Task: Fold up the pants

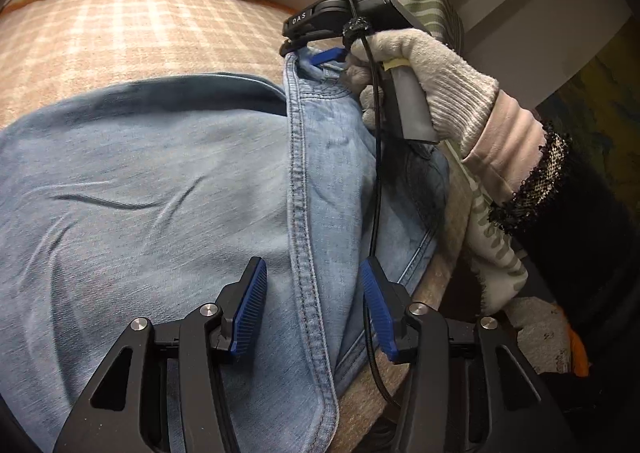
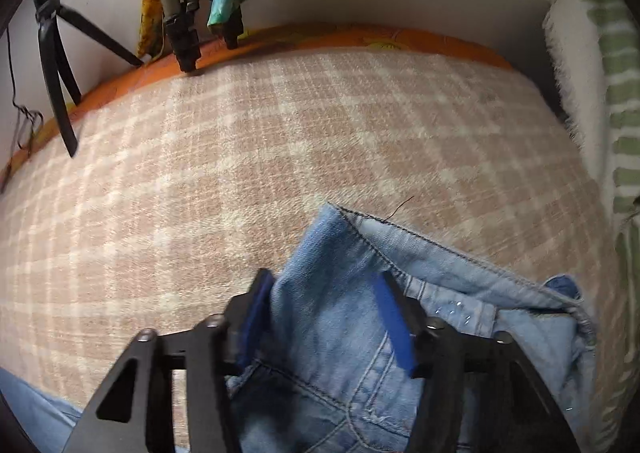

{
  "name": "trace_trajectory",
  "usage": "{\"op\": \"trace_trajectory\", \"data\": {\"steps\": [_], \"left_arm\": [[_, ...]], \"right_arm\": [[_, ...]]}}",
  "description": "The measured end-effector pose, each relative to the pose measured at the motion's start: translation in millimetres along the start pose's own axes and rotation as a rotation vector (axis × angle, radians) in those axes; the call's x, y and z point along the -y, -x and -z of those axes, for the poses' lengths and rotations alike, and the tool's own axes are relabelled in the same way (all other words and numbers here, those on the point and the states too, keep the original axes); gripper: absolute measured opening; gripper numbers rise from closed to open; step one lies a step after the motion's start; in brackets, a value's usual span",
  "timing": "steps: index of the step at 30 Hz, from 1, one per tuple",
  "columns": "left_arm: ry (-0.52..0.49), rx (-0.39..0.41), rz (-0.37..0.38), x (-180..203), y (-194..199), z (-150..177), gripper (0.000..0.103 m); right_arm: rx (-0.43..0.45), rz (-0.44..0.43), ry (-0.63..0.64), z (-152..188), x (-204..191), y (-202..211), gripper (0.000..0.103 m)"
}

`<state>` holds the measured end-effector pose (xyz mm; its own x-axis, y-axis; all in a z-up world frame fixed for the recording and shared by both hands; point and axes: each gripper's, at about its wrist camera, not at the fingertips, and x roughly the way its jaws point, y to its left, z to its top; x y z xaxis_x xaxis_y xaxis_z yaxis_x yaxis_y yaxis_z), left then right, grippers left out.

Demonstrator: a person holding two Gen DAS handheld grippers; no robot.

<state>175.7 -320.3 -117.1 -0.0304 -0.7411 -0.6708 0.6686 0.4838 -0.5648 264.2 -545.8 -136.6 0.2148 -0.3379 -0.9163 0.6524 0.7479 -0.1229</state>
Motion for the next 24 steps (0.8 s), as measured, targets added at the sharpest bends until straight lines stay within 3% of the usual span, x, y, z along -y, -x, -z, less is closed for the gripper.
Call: {"op": "trace_trajectory", "data": {"steps": [1, 2, 3, 6, 16, 24], "left_arm": [[-0.010, 0.003, 0.000, 1.4, -1.8, 0.4, 0.042], [-0.019, 0.003, 0.008, 2.4, -3.3, 0.3, 0.029], [-0.027, 0.001, 0.010, 3.5, -4.7, 0.8, 0.017], [-0.051, 0.010, -0.003, 4.1, -6.4, 0.0, 0.010], [-0.141, 0.033, -0.017, 23.7, -1.9, 0.6, 0.007], [-0.263, 0.019, -0.032, 50.4, -4.3, 5.9, 0.005]], "right_arm": [[0.004, -0.006, 0.003, 0.4, 0.9, 1.7, 0.025], [0.005, -0.030, 0.001, 0.7, 2.9, 3.9, 0.009], [0.005, -0.066, -0.012, 1.2, 7.5, 8.2, 0.002], [0.053, -0.124, -0.022, 3.7, 19.0, 29.8, 0.001], [0.221, -0.317, -0.106, 29.1, 86.0, 128.4, 0.000], [0.304, -0.323, -0.193, 91.0, 166.1, 177.7, 0.000]]}}
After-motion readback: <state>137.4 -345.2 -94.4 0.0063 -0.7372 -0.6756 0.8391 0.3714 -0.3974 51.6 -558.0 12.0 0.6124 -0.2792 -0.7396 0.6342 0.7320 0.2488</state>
